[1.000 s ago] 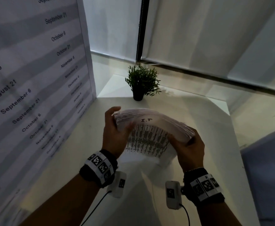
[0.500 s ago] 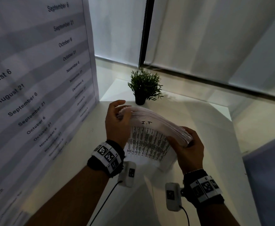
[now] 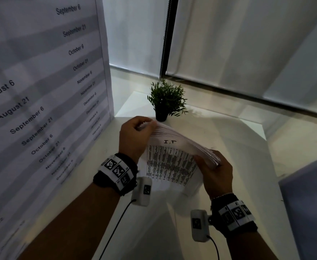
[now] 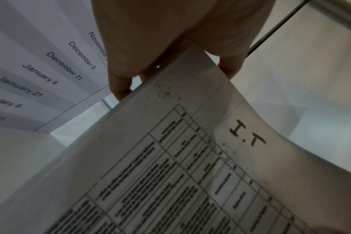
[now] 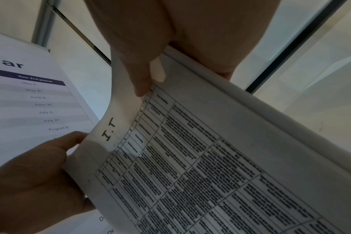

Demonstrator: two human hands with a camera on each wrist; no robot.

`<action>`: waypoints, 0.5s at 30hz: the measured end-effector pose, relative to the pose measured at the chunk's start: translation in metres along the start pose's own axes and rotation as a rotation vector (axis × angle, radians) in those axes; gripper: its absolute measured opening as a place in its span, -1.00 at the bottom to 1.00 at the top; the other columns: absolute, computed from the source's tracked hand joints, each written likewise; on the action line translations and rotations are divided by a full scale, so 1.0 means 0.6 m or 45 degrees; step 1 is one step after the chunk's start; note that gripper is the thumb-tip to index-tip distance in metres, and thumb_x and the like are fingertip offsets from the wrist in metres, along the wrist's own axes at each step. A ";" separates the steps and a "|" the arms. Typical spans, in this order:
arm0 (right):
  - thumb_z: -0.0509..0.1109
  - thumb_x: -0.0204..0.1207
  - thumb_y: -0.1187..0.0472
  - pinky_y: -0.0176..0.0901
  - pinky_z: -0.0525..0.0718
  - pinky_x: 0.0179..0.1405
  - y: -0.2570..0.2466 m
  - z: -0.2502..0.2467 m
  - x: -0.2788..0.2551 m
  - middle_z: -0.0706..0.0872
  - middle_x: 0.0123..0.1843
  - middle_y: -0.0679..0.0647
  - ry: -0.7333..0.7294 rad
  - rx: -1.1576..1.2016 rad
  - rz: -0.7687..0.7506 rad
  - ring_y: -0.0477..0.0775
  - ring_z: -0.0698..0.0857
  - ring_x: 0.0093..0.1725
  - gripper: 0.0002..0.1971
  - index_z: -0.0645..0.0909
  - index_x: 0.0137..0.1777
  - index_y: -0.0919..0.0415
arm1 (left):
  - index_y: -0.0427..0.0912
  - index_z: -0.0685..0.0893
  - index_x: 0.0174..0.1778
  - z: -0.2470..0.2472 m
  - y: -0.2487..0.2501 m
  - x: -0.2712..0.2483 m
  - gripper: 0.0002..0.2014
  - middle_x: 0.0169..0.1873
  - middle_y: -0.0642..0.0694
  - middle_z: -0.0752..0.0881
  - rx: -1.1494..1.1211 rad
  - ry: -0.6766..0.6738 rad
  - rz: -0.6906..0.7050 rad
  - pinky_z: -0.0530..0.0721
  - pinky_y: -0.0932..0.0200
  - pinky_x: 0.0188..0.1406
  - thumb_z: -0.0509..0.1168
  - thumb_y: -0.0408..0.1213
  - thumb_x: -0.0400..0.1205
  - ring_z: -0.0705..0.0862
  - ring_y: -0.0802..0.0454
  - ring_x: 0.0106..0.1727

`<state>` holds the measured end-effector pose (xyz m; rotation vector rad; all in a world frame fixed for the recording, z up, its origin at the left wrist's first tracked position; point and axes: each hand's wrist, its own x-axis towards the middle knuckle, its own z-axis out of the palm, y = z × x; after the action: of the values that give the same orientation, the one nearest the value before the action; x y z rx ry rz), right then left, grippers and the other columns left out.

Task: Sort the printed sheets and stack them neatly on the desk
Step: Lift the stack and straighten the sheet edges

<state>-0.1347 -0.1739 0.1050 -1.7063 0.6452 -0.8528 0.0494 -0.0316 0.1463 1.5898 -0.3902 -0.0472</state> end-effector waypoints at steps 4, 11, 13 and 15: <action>0.60 0.35 0.43 -0.48 0.68 -0.26 -0.012 0.011 -0.001 0.75 -0.05 -0.11 -0.063 0.094 0.020 -0.32 0.76 -0.15 -0.52 0.61 0.23 0.11 | -0.17 0.82 -0.23 0.006 -0.005 -0.001 -0.88 -0.36 -0.02 0.77 -0.108 0.075 -0.087 0.64 0.29 -0.23 0.39 -0.30 0.57 0.70 0.14 -0.28; 0.60 0.40 0.20 -0.46 0.65 -0.21 -0.003 0.011 0.014 0.79 -0.26 -0.25 -0.004 0.004 0.092 -0.44 0.73 -0.21 -0.75 0.69 -0.16 -0.22 | -0.13 0.69 0.09 -0.017 -0.019 0.004 -0.70 -0.06 -0.13 0.81 -0.389 -0.097 -0.136 0.72 -0.06 0.08 0.32 -0.02 0.56 0.76 -0.12 0.03; 0.62 0.37 0.18 -0.30 0.69 -0.08 0.001 -0.001 0.020 0.82 -0.21 -0.30 0.034 0.028 0.127 -0.40 0.75 -0.17 -0.78 0.73 -0.13 -0.19 | -0.16 0.49 0.37 -0.033 -0.048 -0.003 -0.28 0.15 -0.20 0.74 -0.418 -0.447 -0.165 0.74 -0.02 0.12 0.53 0.05 0.36 0.74 -0.18 0.19; 0.63 0.36 0.23 -0.21 0.71 0.01 0.002 -0.013 0.025 0.84 -0.16 -0.24 0.035 0.061 0.127 -0.35 0.77 -0.13 -0.77 0.77 -0.03 -0.07 | -0.30 0.37 0.48 -0.037 -0.067 -0.016 0.09 0.31 -0.31 0.65 -0.397 -0.754 -0.209 0.69 -0.04 0.27 0.71 0.00 0.09 0.65 -0.23 0.35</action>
<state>-0.1322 -0.1901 0.1084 -1.6083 0.7167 -0.8167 0.0549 -0.0073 0.1063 1.2721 -0.6725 -0.6844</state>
